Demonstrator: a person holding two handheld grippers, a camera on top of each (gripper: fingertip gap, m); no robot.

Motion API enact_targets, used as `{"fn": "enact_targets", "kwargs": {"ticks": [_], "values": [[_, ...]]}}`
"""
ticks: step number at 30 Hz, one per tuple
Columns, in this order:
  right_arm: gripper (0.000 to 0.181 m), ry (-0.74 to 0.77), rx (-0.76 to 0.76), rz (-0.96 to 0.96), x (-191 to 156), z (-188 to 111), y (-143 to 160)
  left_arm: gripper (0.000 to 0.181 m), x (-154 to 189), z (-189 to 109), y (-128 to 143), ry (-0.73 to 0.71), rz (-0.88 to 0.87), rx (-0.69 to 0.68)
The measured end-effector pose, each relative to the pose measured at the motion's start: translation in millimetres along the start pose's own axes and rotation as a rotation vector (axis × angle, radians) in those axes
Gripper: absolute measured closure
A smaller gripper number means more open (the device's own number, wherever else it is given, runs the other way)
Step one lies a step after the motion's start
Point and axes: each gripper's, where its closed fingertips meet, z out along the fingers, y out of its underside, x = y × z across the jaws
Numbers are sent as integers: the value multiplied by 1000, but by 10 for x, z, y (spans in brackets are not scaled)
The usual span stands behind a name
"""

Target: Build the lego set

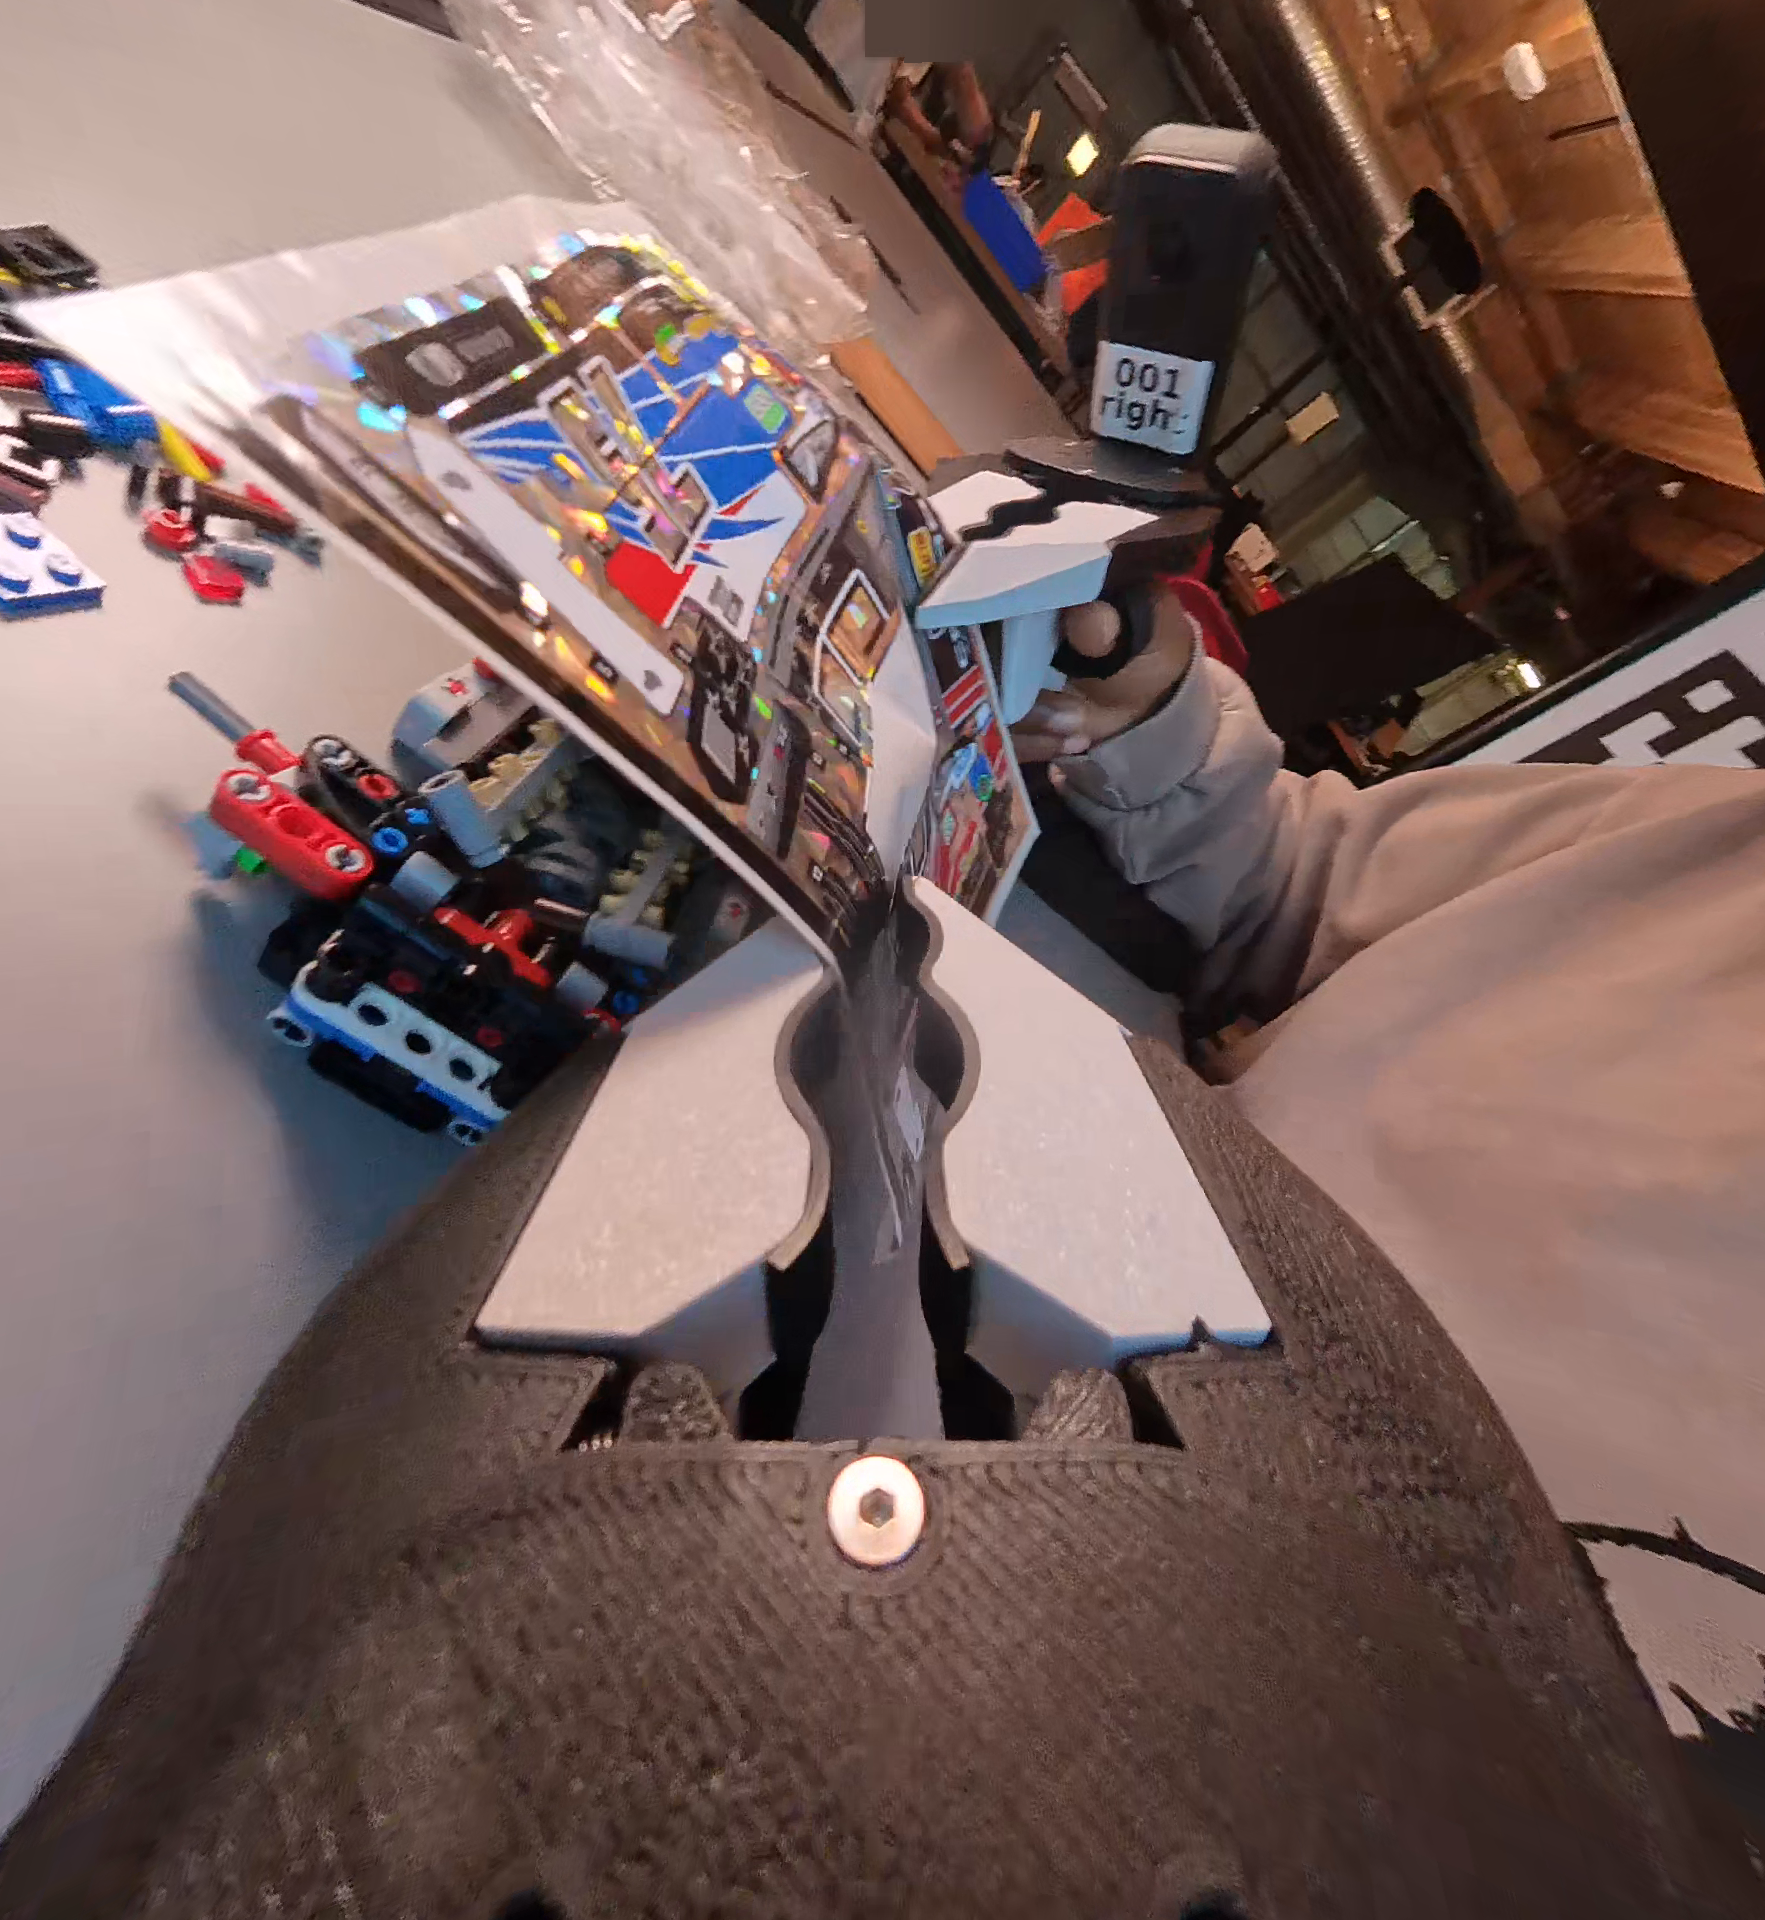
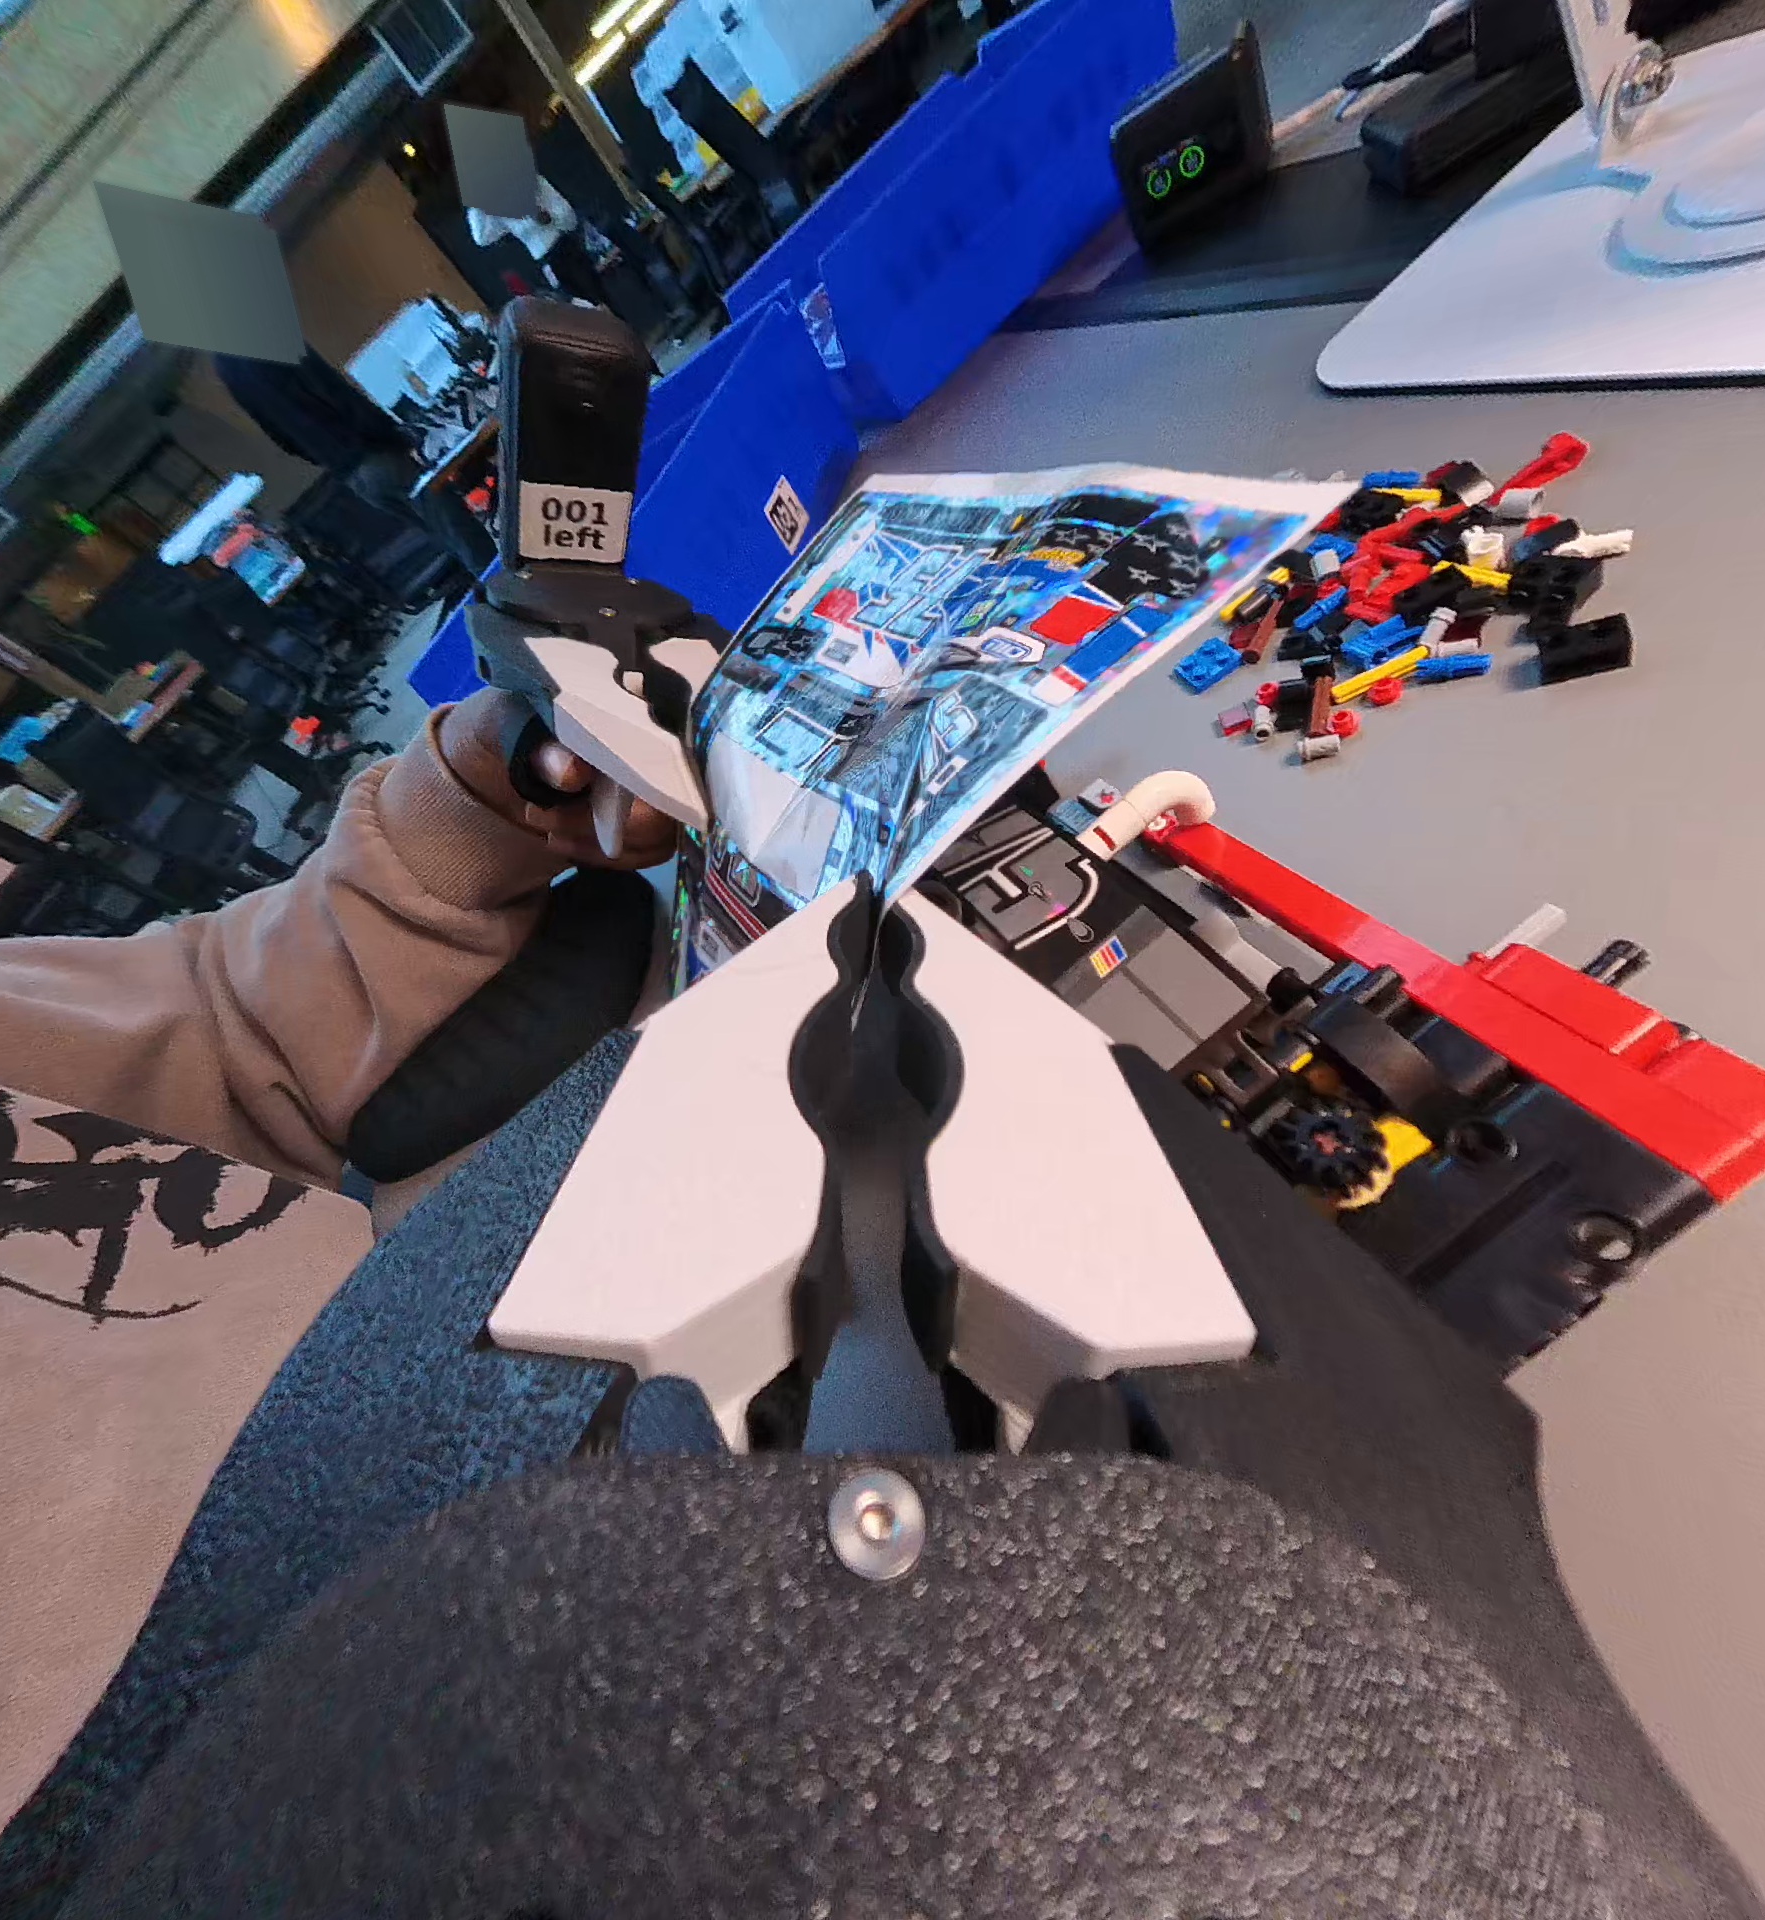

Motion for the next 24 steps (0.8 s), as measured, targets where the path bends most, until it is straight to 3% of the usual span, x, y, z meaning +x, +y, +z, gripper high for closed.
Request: {"fn": "enact_targets", "kwargs": {"ticks": [4,8,16,24], "values": [[181,19,-42,9,24,-10,83,173,-218,-19,24,-143,38,-14],[181,54,-92,-20,43,-34,143,173,-267,-21,27,-169,39,-8],[181,133,-163,-105,89,-72,211,181,-170,25,123,-155,79,-79],[181,115,-140,-91,69,-98,158,181,-102,13,79,-73,26,-32]]}}
